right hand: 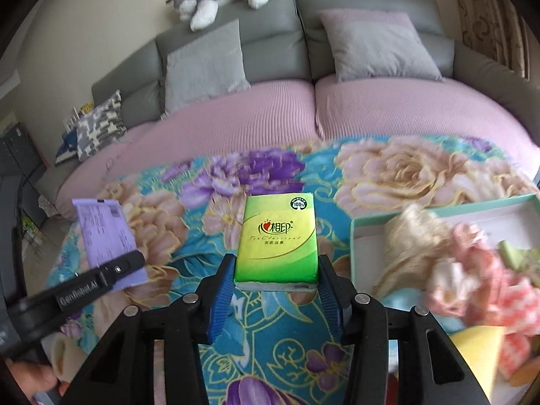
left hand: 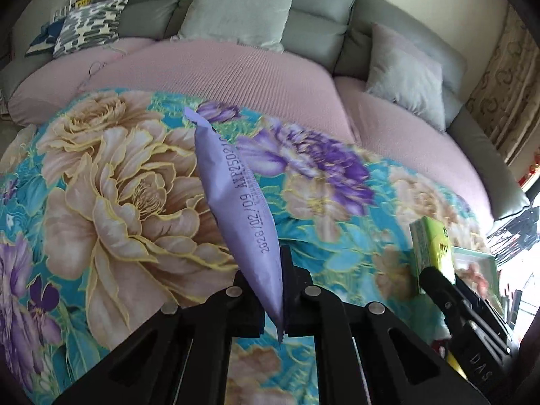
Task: Organize soft objects
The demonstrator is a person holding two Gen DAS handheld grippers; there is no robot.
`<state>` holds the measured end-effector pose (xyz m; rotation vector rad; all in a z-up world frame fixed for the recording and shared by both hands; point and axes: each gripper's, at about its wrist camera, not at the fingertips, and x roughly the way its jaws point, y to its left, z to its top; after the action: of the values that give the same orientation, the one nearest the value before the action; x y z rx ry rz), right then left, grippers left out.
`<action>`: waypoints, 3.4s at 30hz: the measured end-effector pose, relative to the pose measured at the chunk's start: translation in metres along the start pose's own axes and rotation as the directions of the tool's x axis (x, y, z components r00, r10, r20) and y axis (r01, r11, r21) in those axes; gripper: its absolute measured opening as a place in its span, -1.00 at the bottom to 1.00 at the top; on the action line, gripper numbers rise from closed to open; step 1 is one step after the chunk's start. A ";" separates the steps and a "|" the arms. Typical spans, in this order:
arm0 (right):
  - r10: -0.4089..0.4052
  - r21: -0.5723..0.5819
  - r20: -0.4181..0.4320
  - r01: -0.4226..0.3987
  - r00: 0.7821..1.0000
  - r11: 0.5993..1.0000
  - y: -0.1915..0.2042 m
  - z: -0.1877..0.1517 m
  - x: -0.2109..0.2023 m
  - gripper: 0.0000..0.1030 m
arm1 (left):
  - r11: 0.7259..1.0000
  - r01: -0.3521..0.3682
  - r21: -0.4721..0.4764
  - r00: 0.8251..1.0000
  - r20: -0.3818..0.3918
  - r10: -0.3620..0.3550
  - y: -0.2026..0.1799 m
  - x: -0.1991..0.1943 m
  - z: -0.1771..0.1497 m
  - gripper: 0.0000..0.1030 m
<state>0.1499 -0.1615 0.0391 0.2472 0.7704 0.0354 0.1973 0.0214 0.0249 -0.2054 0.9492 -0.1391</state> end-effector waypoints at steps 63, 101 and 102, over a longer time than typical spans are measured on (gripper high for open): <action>-0.273 0.137 -0.110 0.287 0.956 0.948 -0.173 -0.055 -0.103 0.00 | 0.900 0.327 0.290 0.943 -0.158 -0.292 -0.204 -0.038 -0.082 0.04; -0.315 0.024 -0.144 0.322 0.938 0.947 -0.104 -0.109 -0.130 1.00 | 0.964 -0.091 0.251 0.995 -0.025 0.101 -0.089 -0.059 -0.136 0.89; -0.317 0.021 -0.148 0.323 0.937 0.946 -0.103 -0.110 -0.130 1.00 | 0.962 -0.098 0.255 0.994 -0.025 0.107 -0.088 -0.060 -0.138 0.89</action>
<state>-0.0258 -0.2545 0.0282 0.1603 0.9478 -0.2760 0.0470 -0.0677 0.0151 0.0834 0.9684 -0.1681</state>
